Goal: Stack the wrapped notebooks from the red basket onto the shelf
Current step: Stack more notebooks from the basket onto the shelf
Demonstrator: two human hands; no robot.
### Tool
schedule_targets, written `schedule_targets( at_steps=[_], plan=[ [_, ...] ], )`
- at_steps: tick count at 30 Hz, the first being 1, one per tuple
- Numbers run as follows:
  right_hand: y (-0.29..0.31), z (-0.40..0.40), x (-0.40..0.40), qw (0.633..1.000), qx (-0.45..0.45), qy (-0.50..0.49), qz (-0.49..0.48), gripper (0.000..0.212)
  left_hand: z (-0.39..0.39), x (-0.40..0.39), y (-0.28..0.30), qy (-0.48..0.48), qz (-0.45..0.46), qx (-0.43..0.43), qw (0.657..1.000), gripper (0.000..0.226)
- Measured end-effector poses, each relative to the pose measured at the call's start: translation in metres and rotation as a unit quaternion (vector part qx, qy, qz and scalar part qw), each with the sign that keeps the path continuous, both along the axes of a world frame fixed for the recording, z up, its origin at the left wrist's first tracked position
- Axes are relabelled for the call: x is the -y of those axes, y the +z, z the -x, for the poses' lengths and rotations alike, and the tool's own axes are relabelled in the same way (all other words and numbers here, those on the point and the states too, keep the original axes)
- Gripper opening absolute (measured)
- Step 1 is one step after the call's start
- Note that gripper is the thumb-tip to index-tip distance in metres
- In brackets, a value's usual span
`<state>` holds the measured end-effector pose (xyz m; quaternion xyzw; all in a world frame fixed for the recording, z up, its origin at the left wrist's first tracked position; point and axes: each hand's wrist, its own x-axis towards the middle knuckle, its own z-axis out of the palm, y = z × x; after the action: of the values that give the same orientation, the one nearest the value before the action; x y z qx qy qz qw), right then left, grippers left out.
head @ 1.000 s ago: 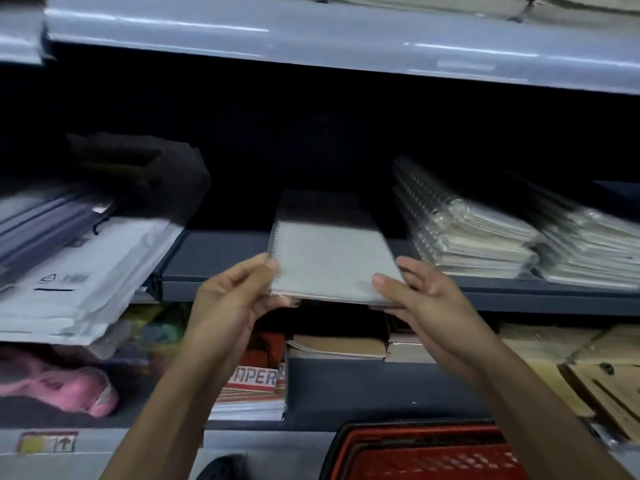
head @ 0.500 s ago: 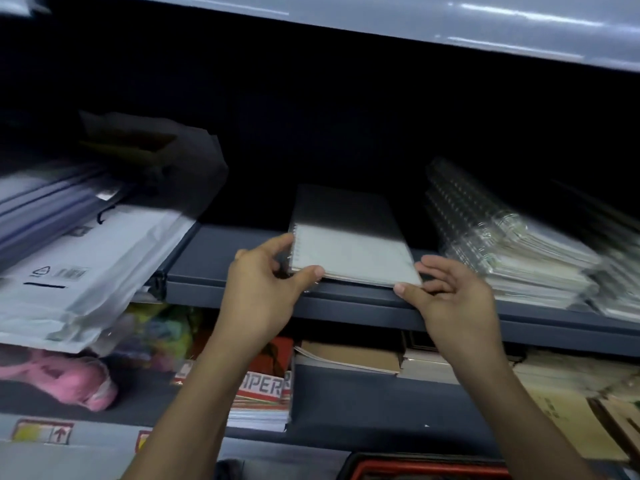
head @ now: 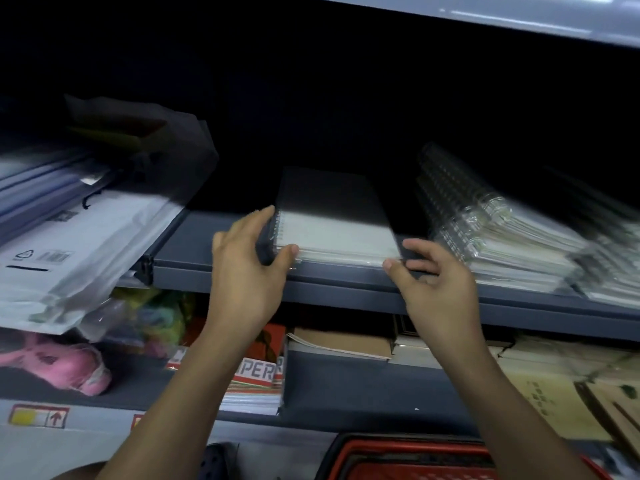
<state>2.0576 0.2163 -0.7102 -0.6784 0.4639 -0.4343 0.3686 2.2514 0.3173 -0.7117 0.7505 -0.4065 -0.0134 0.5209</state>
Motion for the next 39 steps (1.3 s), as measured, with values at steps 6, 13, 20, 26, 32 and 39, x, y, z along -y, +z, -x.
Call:
schedule_targets(
  at_steps=[6,13,20,26,32,39],
  plan=[
    [-0.001,0.039,-0.027,1.0,-0.006,0.013,0.009,0.03,0.03,-0.01,-0.005,-0.023,0.1,0.019,0.995,0.036],
    [-0.025,0.114,-0.071,0.996,-0.081,0.019,0.003,0.016,0.119,-0.044,-0.047,-0.231,0.042,-0.017,0.972,0.013],
    [-0.127,0.209,-0.133,0.94,-0.23,0.041,-0.248,0.008,0.176,-0.072,-0.129,-0.348,-0.319,-0.163,0.866,0.013],
    [-0.187,0.232,-0.148,0.85,-0.367,0.101,-0.363,0.031,0.209,-0.087,-0.171,-0.379,-0.542,-0.098,0.744,0.027],
    [-0.225,0.238,-0.152,0.828,-0.344,0.054,-0.44,0.035,0.213,-0.097,-0.203,-0.322,-0.619,-0.093,0.711,0.026],
    [-0.223,0.228,-0.165,0.857,-0.198,-0.016,-0.475,0.019,0.223,-0.096,-0.193,-0.247,-0.629,-0.137,0.724,0.029]
  ],
)
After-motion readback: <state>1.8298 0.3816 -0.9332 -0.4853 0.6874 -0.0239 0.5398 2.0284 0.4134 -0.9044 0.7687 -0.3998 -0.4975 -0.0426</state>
